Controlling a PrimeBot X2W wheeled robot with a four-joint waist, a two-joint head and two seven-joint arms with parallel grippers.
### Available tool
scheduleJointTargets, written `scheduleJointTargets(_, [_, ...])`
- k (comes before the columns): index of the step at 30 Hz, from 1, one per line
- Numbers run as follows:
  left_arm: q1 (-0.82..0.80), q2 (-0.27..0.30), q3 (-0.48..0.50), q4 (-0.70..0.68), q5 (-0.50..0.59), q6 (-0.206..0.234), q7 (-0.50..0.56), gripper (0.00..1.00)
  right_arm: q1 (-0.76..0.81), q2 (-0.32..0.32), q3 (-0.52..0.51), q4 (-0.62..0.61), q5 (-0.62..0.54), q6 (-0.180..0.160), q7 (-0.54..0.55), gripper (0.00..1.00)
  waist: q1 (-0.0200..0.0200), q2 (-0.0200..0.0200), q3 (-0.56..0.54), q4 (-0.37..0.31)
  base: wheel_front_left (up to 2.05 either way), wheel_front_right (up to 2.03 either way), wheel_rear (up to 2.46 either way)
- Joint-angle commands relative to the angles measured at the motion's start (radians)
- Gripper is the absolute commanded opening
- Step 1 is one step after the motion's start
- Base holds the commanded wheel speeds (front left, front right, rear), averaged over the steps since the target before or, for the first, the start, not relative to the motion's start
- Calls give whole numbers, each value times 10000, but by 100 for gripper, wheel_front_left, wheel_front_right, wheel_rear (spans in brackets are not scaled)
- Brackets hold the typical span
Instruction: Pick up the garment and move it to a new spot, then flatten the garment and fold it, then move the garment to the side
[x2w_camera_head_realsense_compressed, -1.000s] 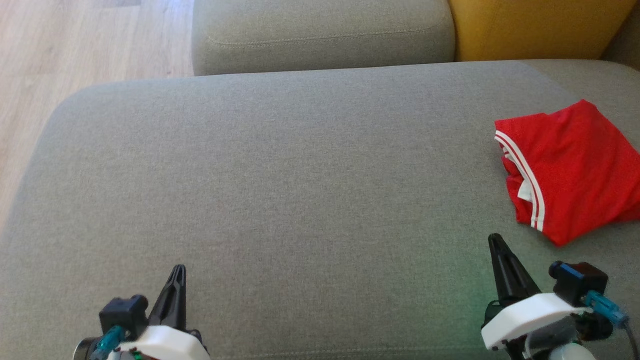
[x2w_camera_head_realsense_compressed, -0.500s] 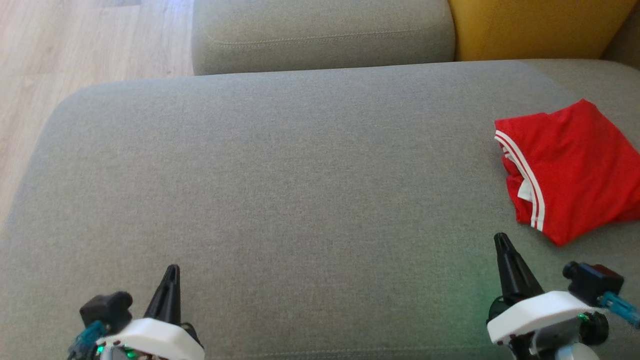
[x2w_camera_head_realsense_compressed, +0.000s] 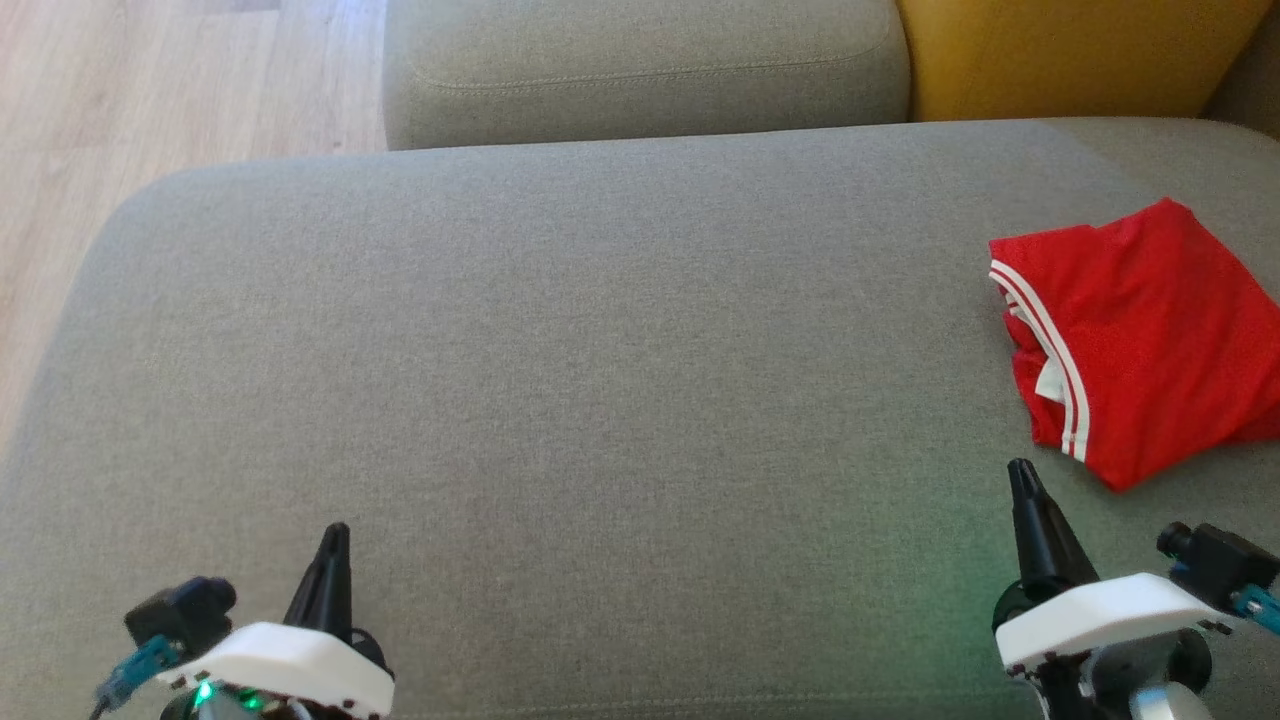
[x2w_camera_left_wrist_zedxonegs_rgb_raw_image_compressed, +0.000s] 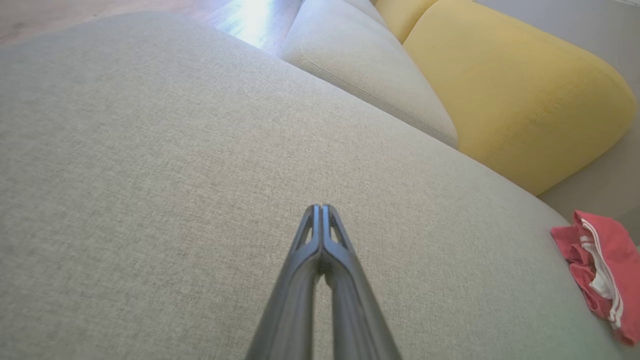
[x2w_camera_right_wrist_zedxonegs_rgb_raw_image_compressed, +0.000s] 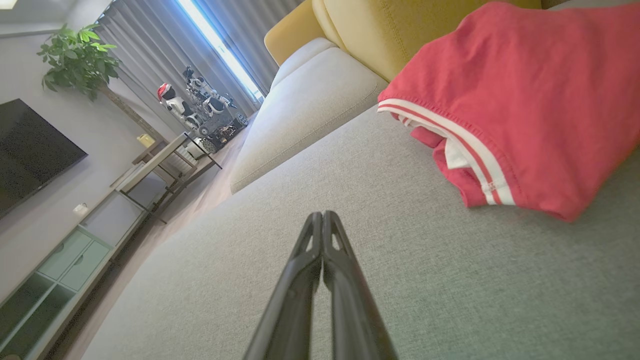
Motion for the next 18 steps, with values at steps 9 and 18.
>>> scheduleJointTargets(9, [-734, -32, 599, -232, -1119, -297, 288, 0, -690, -218, -71, -165, 1252, 12, 49, 0, 0, 0, 5, -1, 0, 0, 0])
scheduleJointTargets(18, [-856, -156, 892, -182, -2082, -504, 528, 0, -809, -238, -169, -52, 2307, 15, 104, 0, 0, 0, 11, -2, 0, 0, 0])
